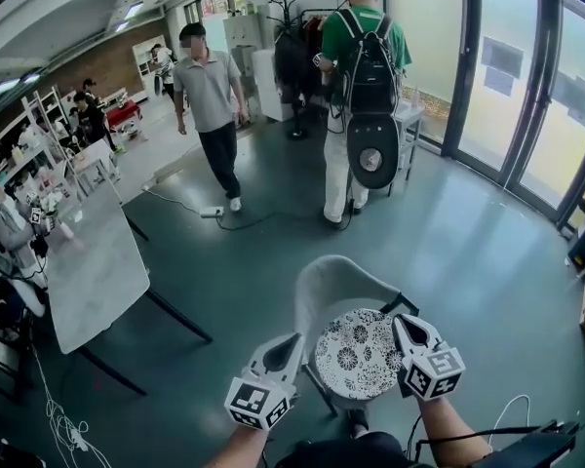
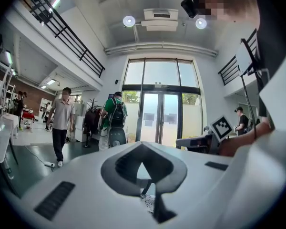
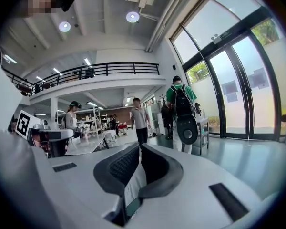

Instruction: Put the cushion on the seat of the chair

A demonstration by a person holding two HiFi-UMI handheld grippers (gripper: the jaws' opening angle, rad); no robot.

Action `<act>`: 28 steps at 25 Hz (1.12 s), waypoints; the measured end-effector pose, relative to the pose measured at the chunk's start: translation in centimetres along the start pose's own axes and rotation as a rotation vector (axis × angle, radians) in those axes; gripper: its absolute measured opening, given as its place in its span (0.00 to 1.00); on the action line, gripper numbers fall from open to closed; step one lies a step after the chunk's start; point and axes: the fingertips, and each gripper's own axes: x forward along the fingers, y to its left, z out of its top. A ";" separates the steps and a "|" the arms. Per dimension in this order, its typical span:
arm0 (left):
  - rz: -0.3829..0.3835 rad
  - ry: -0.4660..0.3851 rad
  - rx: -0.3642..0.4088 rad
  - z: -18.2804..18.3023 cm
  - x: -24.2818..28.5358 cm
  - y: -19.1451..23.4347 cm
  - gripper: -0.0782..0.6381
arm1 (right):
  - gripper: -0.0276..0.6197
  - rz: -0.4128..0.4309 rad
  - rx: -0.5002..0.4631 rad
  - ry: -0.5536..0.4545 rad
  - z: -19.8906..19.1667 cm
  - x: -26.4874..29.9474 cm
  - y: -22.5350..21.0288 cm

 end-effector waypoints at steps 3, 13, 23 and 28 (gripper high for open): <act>0.014 -0.006 0.008 1.0 -1.0 0.2 0.12 | 0.07 0.014 -0.032 -0.038 2.1 -0.2 1.0; 0.089 -0.057 0.022 3.1 -2.7 1.0 0.12 | 0.06 0.029 -0.072 -0.094 5.4 -1.1 2.9; 0.059 -0.088 0.007 3.9 -2.2 -0.2 0.12 | 0.06 0.026 -0.087 -0.095 6.2 -0.9 2.4; 0.055 -0.084 -0.021 3.8 -1.9 0.2 0.12 | 0.06 0.031 -0.085 -0.092 6.1 -0.3 2.4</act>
